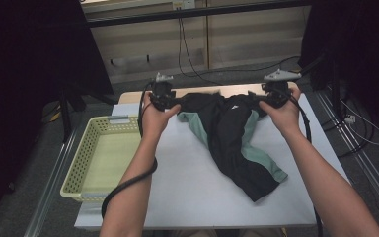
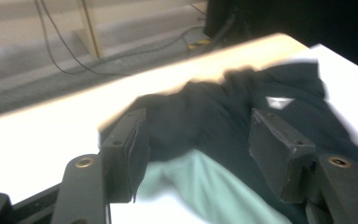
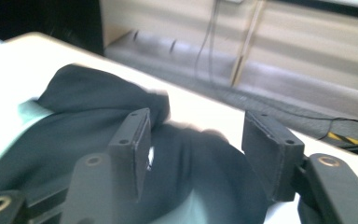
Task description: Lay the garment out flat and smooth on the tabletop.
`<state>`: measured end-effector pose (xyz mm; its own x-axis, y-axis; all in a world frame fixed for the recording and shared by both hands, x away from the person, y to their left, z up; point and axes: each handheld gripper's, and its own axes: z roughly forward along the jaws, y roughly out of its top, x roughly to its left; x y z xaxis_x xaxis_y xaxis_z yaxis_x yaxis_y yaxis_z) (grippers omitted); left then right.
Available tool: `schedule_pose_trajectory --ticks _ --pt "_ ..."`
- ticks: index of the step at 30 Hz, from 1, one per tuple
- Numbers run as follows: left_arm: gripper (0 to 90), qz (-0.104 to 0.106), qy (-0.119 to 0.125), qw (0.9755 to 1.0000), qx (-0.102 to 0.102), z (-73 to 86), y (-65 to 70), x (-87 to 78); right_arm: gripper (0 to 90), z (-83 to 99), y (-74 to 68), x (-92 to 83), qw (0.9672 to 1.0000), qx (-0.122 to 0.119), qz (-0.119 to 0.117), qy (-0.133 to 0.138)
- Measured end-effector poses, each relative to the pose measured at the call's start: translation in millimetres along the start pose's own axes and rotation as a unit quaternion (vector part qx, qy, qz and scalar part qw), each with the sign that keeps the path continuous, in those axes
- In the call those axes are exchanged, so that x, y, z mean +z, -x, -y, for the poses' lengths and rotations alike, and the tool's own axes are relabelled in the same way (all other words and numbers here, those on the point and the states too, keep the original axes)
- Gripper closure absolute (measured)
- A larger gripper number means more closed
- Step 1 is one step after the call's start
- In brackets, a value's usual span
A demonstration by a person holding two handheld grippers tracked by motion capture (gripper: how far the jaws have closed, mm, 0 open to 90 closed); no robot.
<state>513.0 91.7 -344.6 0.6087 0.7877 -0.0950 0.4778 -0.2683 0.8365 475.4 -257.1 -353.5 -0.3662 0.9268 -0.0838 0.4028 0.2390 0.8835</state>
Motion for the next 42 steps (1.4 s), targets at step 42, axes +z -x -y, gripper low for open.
schedule_pose_trajectory --ticks 42 --pt "20.3 0.052 -0.007 0.9985 0.018 120.3 63.6 -43.9 28.7 125.5 -95.9 -89.2 0.9881 -0.079 -0.121 -0.054"
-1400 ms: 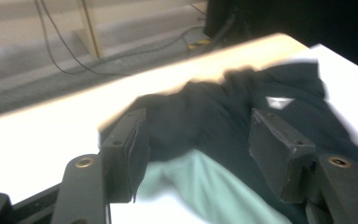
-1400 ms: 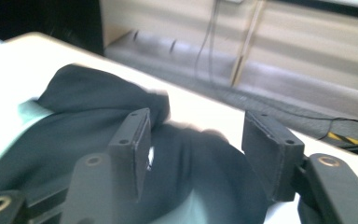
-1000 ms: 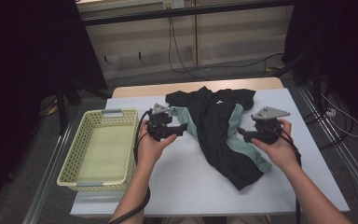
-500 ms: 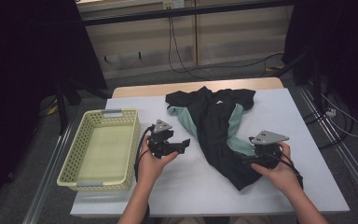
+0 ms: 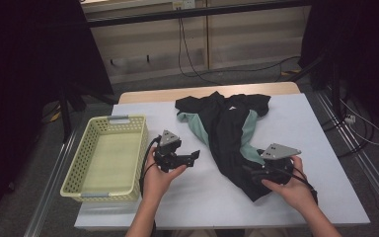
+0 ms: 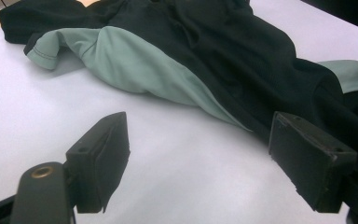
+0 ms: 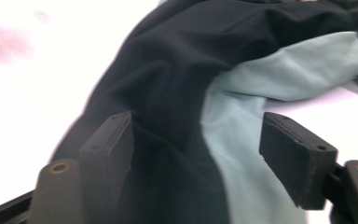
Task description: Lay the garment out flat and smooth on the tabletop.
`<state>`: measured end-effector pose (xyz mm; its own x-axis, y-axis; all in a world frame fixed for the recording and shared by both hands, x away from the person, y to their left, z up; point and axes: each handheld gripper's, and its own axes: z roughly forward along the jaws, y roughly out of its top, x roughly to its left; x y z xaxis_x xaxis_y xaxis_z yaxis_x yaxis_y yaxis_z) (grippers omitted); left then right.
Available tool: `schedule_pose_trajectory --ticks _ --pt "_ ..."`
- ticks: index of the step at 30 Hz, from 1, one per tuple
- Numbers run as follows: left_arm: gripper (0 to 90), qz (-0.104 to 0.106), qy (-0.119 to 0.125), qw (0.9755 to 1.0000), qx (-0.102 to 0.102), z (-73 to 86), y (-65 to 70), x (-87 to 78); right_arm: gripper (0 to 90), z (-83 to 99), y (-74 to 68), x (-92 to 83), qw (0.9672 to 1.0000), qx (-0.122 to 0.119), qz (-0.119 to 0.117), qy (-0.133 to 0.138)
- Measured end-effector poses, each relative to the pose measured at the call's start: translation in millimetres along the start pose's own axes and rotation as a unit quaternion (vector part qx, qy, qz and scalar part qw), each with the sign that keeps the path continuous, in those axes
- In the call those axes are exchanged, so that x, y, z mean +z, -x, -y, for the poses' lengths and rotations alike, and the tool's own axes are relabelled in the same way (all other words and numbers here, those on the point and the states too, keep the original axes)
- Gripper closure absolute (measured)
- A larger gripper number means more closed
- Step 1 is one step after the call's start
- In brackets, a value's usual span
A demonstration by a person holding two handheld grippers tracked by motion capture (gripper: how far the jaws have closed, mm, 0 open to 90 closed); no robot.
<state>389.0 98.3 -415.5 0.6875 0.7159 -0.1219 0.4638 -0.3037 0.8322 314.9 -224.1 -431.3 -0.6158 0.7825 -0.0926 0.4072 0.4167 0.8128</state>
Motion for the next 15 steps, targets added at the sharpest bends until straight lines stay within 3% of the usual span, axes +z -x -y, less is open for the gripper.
schedule_pose_trajectory --ticks 7,10,15 --pt "19.8 -0.003 0.000 1.0000 -0.001 2.2 -0.8 0.9 42.7 -3.5 -14.3 8.1 0.9990 -0.026 -0.035 -0.008" --pt "19.6 -0.003 -0.003 1.0000 0.003 3.1 -0.9 0.7 43.4 -5.7 -19.3 11.4 0.9985 -0.029 -0.046 -0.009" --pt "19.6 -0.003 -0.003 1.0000 0.000 4.6 -0.7 0.8 52.9 -2.8 -28.6 26.1 0.9963 -0.040 -0.064 -0.039"
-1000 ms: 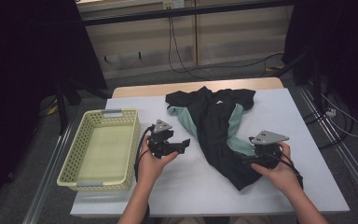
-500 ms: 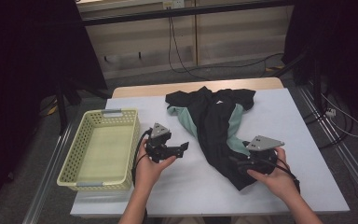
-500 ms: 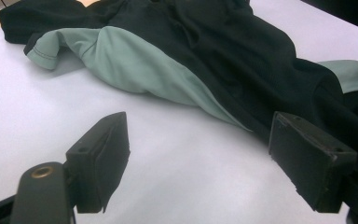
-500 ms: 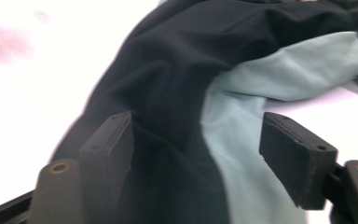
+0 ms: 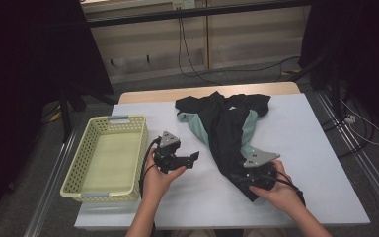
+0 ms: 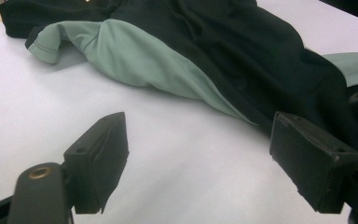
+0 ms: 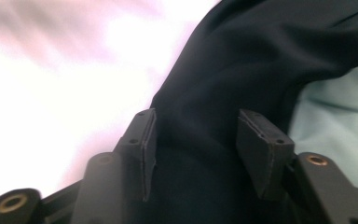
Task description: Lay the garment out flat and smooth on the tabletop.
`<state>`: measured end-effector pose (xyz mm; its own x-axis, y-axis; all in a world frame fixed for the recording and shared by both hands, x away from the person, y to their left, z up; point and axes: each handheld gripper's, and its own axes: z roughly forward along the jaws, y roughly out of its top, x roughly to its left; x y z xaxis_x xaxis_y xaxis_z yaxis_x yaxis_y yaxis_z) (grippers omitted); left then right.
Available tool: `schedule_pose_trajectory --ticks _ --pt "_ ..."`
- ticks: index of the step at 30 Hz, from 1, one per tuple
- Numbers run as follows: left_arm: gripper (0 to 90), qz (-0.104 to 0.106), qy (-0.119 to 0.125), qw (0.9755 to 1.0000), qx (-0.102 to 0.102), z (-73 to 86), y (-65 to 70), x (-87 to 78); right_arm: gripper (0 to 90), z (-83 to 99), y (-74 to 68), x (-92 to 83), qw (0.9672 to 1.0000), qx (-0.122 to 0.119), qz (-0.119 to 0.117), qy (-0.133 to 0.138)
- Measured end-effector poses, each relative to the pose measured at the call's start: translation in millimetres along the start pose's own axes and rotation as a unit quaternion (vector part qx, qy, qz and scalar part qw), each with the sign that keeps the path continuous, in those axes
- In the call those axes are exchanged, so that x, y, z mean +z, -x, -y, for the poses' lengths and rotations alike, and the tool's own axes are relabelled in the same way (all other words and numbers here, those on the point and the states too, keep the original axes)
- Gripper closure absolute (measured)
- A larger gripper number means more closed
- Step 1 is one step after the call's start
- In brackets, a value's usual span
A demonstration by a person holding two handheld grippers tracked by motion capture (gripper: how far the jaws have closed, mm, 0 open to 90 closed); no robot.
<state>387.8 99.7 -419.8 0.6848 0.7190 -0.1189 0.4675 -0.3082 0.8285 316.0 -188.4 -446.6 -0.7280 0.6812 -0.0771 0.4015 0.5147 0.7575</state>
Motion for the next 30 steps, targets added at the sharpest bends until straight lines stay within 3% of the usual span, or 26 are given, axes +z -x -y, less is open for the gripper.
schedule_pose_trajectory --ticks 3,7,9,14,20,26,30 --pt "19.6 -0.002 0.001 1.0000 0.002 -0.4 0.2 -0.3 61.4 2.5 2.0 7.1 0.9998 -0.002 0.007 -0.020" --pt "19.7 -0.003 -0.003 1.0000 0.005 0.6 0.6 0.5 80.0 3.6 8.1 7.1 0.9997 0.008 0.006 -0.020" --pt "19.7 -0.001 -0.003 1.0000 0.003 1.3 0.8 1.0 84.3 2.9 10.9 4.6 0.9998 0.015 -0.002 -0.015" --pt "19.9 0.000 0.000 1.0000 0.003 -0.1 0.4 0.5 85.9 0.6 26.8 -17.0 0.9984 0.049 -0.008 0.025" --pt "20.3 0.005 -0.003 1.0000 0.000 0.6 1.5 2.5 86.6 11.2 59.4 -44.2 0.9920 0.101 0.027 0.070" --pt "20.3 0.006 -0.002 1.0000 0.000 0.8 1.1 2.7 86.5 22.5 80.4 -42.6 0.9905 0.106 0.066 0.056" --pt "20.3 0.007 -0.005 0.9999 0.006 1.5 0.9 2.1 86.4 26.5 86.2 -31.8 0.9906 0.110 0.071 0.040"
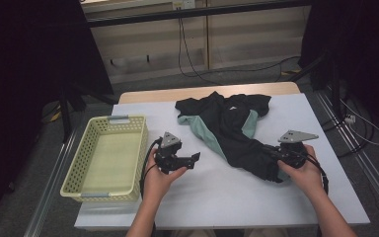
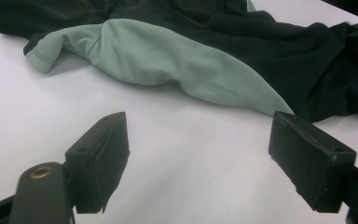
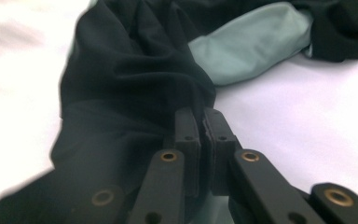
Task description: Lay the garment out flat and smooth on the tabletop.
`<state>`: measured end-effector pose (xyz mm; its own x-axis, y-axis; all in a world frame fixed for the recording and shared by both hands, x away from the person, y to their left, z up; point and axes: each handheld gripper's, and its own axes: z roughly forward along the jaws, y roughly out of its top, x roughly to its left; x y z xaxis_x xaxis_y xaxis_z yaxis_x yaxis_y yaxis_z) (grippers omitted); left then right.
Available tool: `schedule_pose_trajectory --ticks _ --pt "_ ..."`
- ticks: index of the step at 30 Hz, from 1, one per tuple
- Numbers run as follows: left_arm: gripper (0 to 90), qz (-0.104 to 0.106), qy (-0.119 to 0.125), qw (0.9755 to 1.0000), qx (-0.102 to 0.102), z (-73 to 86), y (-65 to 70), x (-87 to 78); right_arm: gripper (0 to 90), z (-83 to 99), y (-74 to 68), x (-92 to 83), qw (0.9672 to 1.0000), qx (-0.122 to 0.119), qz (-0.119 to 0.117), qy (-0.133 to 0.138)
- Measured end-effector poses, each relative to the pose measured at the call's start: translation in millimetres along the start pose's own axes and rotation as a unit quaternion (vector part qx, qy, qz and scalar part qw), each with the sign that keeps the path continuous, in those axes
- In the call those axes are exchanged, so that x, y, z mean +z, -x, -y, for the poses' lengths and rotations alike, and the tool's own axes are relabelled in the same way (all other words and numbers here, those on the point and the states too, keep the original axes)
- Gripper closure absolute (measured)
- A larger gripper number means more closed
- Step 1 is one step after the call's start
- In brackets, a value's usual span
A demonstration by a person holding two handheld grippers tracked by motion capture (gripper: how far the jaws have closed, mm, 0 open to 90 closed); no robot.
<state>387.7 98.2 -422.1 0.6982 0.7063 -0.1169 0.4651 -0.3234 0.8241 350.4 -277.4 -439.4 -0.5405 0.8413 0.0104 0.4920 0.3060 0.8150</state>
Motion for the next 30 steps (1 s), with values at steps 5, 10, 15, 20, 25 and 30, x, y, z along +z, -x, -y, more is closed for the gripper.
schedule_pose_trajectory --ticks 5,10,15,20,25,30 --pt "20.3 0.001 0.000 1.0000 -0.003 0.5 1.0 -0.4 86.3 3.3 0.6 8.2 0.9999 -0.005 0.005 -0.010" --pt "20.5 0.005 0.004 1.0000 -0.002 -0.3 3.8 -0.2 86.6 3.9 -0.7 5.9 0.9999 -0.006 0.010 -0.003" --pt "20.6 0.006 0.003 1.0000 -0.001 -0.5 3.1 -1.0 87.0 -6.8 6.1 -4.9 0.9989 -0.002 0.034 0.033" --pt "20.5 0.006 0.004 1.0000 -0.001 -0.6 1.8 -1.8 86.8 7.7 20.1 10.9 0.9963 0.035 0.078 -0.002" --pt "20.5 0.003 0.007 1.0000 -0.003 -1.3 1.3 -3.4 82.3 10.1 21.9 11.4 0.9966 0.040 0.072 0.002" --pt "20.5 0.005 0.005 1.0000 0.000 -1.0 2.8 -2.5 70.7 5.4 18.1 4.0 0.9966 0.027 0.077 0.014"
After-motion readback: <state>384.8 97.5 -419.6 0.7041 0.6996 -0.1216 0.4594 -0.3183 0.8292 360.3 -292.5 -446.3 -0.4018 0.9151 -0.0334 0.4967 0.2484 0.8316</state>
